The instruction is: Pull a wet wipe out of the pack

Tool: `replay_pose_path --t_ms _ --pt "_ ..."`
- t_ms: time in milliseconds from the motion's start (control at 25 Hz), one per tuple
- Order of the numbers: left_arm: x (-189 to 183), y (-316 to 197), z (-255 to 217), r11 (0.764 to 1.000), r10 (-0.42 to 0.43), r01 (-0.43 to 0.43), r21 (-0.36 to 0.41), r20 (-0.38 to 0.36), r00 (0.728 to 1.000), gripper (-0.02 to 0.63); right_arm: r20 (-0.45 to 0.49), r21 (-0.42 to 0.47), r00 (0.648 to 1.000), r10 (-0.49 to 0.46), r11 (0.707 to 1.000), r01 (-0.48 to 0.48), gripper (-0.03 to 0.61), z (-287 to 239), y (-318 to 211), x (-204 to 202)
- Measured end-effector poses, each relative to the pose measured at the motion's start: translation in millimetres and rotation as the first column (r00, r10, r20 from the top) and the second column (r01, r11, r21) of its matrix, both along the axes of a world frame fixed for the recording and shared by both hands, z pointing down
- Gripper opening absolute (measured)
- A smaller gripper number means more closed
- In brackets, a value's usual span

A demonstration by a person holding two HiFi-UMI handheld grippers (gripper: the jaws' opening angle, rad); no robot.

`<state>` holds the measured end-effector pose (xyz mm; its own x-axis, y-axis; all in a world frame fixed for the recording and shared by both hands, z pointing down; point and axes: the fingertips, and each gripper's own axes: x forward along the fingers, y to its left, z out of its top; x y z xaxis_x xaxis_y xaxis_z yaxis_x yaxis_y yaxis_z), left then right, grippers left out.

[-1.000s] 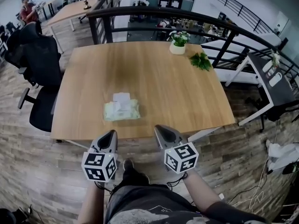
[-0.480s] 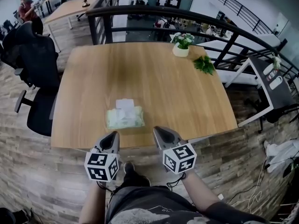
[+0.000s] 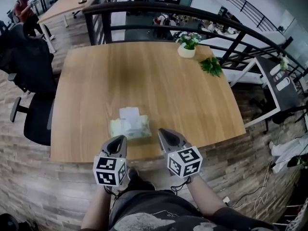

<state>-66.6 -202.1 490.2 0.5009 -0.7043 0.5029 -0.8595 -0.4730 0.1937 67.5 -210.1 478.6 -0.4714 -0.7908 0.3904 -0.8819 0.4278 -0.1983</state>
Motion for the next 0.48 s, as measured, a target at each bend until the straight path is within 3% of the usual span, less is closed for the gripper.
replay_pose_path --t_ms 480 --pt "12 -25 30 0.997 0.063 -0.061 -0.037 0.046 0.997 0.020 0.001 -0.028 0.998 0.066 0.997 -0.066 0.026 14 -31 8"
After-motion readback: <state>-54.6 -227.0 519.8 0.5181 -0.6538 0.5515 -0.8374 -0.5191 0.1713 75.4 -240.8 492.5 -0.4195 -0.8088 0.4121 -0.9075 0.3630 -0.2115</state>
